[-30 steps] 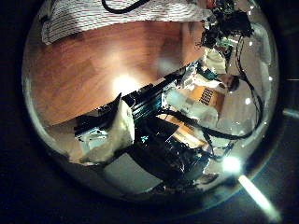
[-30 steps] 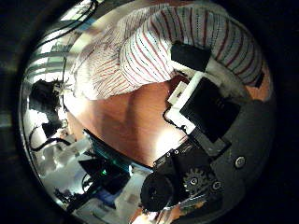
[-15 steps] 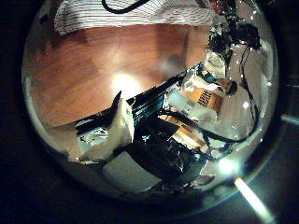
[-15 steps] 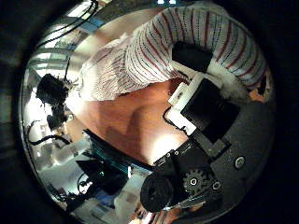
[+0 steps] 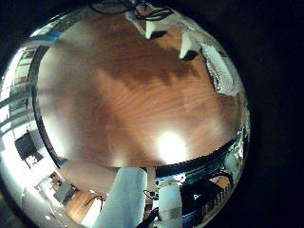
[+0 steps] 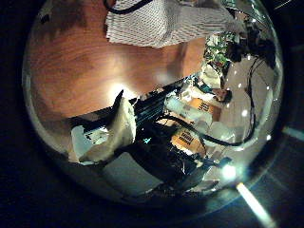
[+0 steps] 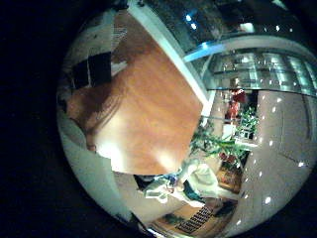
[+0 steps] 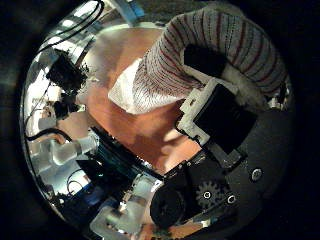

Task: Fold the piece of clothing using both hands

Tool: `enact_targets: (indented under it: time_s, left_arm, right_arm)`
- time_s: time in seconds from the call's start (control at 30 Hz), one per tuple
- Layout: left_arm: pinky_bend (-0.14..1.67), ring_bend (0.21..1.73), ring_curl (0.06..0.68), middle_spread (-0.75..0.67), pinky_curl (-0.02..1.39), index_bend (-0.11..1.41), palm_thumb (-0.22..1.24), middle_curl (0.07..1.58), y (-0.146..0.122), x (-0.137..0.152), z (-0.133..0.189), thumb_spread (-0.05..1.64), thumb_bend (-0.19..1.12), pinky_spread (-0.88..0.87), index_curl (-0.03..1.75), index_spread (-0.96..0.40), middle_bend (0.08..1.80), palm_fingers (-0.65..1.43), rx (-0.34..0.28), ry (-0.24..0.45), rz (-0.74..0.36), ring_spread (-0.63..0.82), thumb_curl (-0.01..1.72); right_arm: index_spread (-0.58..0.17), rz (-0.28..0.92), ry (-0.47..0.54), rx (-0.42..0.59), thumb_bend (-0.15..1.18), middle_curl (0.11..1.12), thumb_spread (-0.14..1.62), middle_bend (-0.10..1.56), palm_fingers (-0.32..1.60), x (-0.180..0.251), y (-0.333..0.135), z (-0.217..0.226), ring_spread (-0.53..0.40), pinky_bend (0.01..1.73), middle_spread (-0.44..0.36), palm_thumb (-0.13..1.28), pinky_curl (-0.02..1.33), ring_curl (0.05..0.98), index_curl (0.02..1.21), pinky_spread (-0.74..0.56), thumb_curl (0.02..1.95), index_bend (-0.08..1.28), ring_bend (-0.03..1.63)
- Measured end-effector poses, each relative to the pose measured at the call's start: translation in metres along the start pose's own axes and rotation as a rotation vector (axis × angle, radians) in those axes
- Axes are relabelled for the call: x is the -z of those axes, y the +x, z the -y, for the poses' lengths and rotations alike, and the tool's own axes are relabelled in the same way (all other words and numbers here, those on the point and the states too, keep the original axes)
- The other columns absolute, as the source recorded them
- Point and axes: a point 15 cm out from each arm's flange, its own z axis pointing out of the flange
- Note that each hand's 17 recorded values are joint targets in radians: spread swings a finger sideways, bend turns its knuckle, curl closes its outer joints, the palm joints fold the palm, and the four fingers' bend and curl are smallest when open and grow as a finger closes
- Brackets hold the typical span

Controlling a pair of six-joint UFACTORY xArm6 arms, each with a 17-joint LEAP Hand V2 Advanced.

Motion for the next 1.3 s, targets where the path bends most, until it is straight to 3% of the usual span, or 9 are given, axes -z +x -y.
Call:
enact_targets:
  time_s: [0.27, 0.5, 0.57, 0.7, 0.73, 0.83, 0.97, 1.03, 1.3]
  left_arm:
    - [0.29, 0.57, 0.215, 0.25, 0.34, 0.19, 0.45, 0.28, -0.028, 0.001, -0.019, 1.24, -0.01, 0.44, 0.41, -0.01, 0.17, 0.15, 0.057, 0.022, -0.034, 0.37, 0.35]
    - [0.29, 0.57, 0.213, 0.24, 0.34, 0.19, 0.45, 0.28, -0.035, 0.0, -0.026, 1.24, -0.01, 0.44, 0.41, -0.01, 0.17, 0.15, 0.07, 0.025, -0.045, 0.36, 0.35]
    - [0.28, 0.57, 0.214, 0.24, 0.34, 0.19, 0.45, 0.28, -0.035, 0.001, -0.027, 1.24, -0.02, 0.44, 0.41, -0.01, 0.17, 0.16, 0.069, 0.026, -0.043, 0.36, 0.35]
    - [0.28, 0.57, 0.212, 0.22, 0.34, 0.19, 0.44, 0.28, -0.035, 0.002, -0.028, 1.24, -0.02, 0.43, 0.41, -0.01, 0.17, 0.17, 0.063, 0.032, -0.047, 0.36, 0.35]
    - [0.28, 0.57, 0.212, 0.22, 0.34, 0.2, 0.45, 0.28, -0.034, 0.002, -0.028, 1.23, -0.01, 0.43, 0.42, -0.02, 0.17, 0.17, 0.062, 0.03, -0.047, 0.36, 0.36]
    - [0.28, 0.57, 0.211, 0.22, 0.33, 0.19, 0.44, 0.28, -0.033, 0.003, -0.028, 1.23, -0.02, 0.43, 0.42, -0.02, 0.17, 0.17, 0.058, 0.029, -0.043, 0.37, 0.36]
    - [0.27, 0.57, 0.21, 0.22, 0.33, 0.19, 0.44, 0.28, -0.02, 0.007, -0.027, 1.22, -0.02, 0.43, 0.42, -0.02, 0.17, 0.18, 0.032, 0.026, -0.032, 0.36, 0.36]
    - [0.27, 0.57, 0.21, 0.22, 0.33, 0.19, 0.44, 0.28, -0.014, 0.011, -0.028, 1.22, -0.02, 0.43, 0.42, -0.02, 0.17, 0.18, 0.023, 0.028, -0.028, 0.35, 0.36]
    - [0.27, 0.56, 0.207, 0.21, 0.33, 0.19, 0.44, 0.28, 0.024, 0.026, -0.033, 1.22, -0.02, 0.44, 0.43, -0.03, 0.17, 0.19, -0.005, 0.018, 0.004, 0.35, 0.36]
  right_arm:
    - [-0.439, -0.024, -0.031, 0.191, -0.02, 0.86, 1.14, 1.1, 1.06, -0.016, -0.104, 0.078, -0.262, 1.22, -0.197, 0.92, 0.82, 0.74, 1.05, -0.27, 0.51, 0.73, 1.28]
    - [-0.451, 0.019, -0.062, 0.241, -0.02, 0.83, 1.16, 1.02, 1.03, -0.039, -0.154, 0.096, -0.264, 1.19, -0.219, 0.85, 0.77, 0.714, 1.03, -0.32, 0.47, 0.62, 1.26]
    - [-0.46, 0.076, -0.059, 0.231, -0.02, 0.81, 1.17, 0.97, 0.95, -0.039, -0.168, 0.096, -0.277, 1.16, -0.236, 0.84, 0.74, 0.694, 1.0, -0.38, 0.46, 0.51, 1.26]
    - [-0.473, 0.189, -0.055, 0.215, -0.01, 0.73, 1.19, 0.73, 0.56, -0.036, -0.191, 0.093, -0.323, 1.24, -0.26, 0.84, 0.7, 0.659, 0.86, -0.49, 0.44, 0.12, 1.27]
    - [-0.477, 0.207, -0.052, 0.212, -0.01, 0.72, 1.2, 0.67, 0.46, -0.034, -0.193, 0.092, -0.33, 1.24, -0.26, 0.84, 0.69, 0.647, 0.82, -0.49, 0.44, 0.1, 1.26]
    - [-0.484, 0.247, -0.037, 0.189, -0.02, 0.65, 1.22, 0.52, 0.14, -0.022, -0.192, 0.086, -0.302, 1.18, -0.24, 0.83, 0.7, 0.608, 0.74, -0.37, 0.42, 0.16, 1.14]
    - [-0.483, 0.305, -0.031, 0.14, -0.02, 0.58, 1.22, 0.43, 0.07, -0.013, -0.18, 0.069, -0.243, 1.13, -0.217, 0.81, 0.65, 0.524, 0.66, -0.22, 0.42, 0.19, 1.01]
    - [-0.464, 0.336, -0.013, 0.108, -0.02, 0.55, 1.23, 0.41, -0.01, -0.002, -0.17, 0.06, -0.169, 1.1, -0.194, 0.8, 0.63, 0.493, 0.58, -0.09, 0.41, 0.12, 0.96]
    - [-0.452, 0.378, 0.09, -0.03, -0.04, 0.47, 1.24, 0.38, 0.05, 0.055, -0.107, 0.018, -0.026, 1.0, -0.18, 0.66, 0.55, 0.414, 0.45, 0.21, 0.38, 0.21, 0.89]
